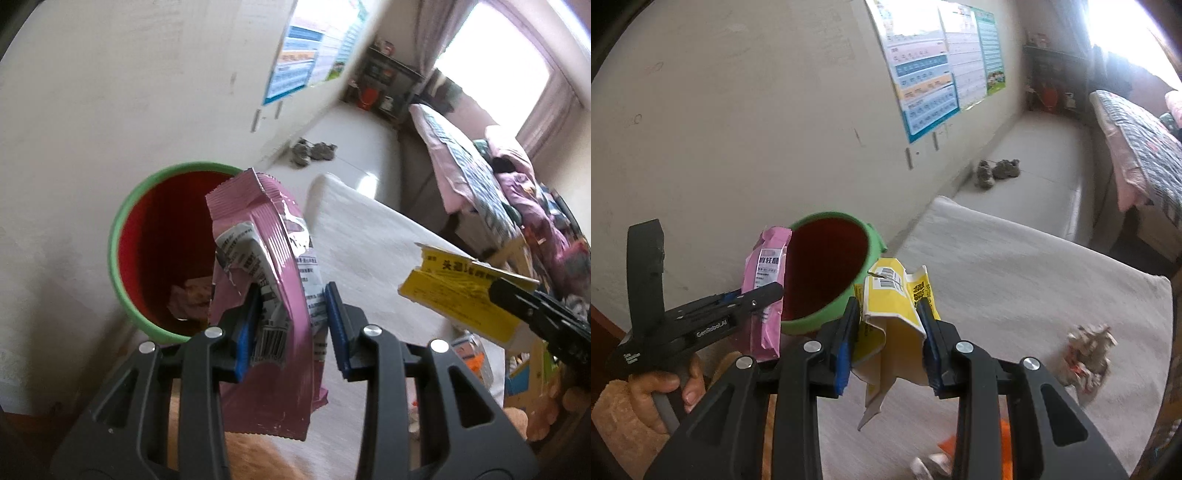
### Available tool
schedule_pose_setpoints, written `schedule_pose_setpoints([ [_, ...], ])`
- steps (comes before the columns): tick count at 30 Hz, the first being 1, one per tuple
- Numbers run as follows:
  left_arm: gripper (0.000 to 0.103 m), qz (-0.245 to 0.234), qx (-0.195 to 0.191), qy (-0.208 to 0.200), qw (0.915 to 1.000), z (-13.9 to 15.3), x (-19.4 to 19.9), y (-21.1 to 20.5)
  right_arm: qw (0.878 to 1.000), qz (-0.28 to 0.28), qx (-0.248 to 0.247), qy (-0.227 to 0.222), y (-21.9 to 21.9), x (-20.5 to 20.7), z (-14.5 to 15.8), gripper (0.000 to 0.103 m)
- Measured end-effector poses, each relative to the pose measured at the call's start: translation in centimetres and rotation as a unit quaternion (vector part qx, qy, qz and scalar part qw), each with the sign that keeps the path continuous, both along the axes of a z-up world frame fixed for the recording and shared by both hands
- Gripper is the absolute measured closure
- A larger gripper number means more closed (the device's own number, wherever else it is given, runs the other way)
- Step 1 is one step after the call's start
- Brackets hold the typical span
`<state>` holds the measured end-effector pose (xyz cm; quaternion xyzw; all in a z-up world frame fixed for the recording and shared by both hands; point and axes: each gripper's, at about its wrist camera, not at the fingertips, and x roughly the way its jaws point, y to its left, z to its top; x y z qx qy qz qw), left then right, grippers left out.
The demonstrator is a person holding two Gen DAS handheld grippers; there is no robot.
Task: Collect trash
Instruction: 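Open the left gripper over the bin while the right gripper lowers the yellow box into it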
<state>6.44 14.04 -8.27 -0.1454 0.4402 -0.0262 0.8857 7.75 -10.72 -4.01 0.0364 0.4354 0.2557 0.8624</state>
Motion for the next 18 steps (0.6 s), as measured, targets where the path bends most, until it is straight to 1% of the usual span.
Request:
schedule_pose_setpoints([
  [6, 0.069, 0.025, 0.018, 0.013, 0.9994, -1.0, 0.8, 2.2, 1.0, 0.024, 0.01, 0.013, 4.0, 2.5, -0.2, 0.072],
  [12, 0.069, 0.058, 0.013, 0.032, 0.9977, -2.5, 1.7, 5.2, 0.998, 0.052, 0.004, 0.02, 8.5, 4.7, -1.3, 0.072],
  [14, 0.068, 0.061, 0.013, 0.036, 0.9974, -2.9, 2.2, 5.7, 0.998, 0.058, 0.004, 0.02, 9.8, 5.2, -1.8, 0.069],
  [15, 0.064, 0.064, 0.013, 0.041, 0.997, -3.1, 2.5, 6.1, 0.998, 0.06, 0.009, 0.02, 10.3, 5.4, -2.0, 0.066],
  [16, 0.056, 0.07, 0.013, 0.042, 0.9966, -3.3, 2.6, 6.4, 0.998, 0.061, 0.013, 0.02, 10.7, 5.6, -2.0, 0.065],
  [18, 0.047, 0.08, 0.008, 0.039, 0.996, -3.5, 2.5, 6.8, 0.998, 0.063, 0.018, 0.022, 11.1, 5.7, -2.2, 0.063],
])
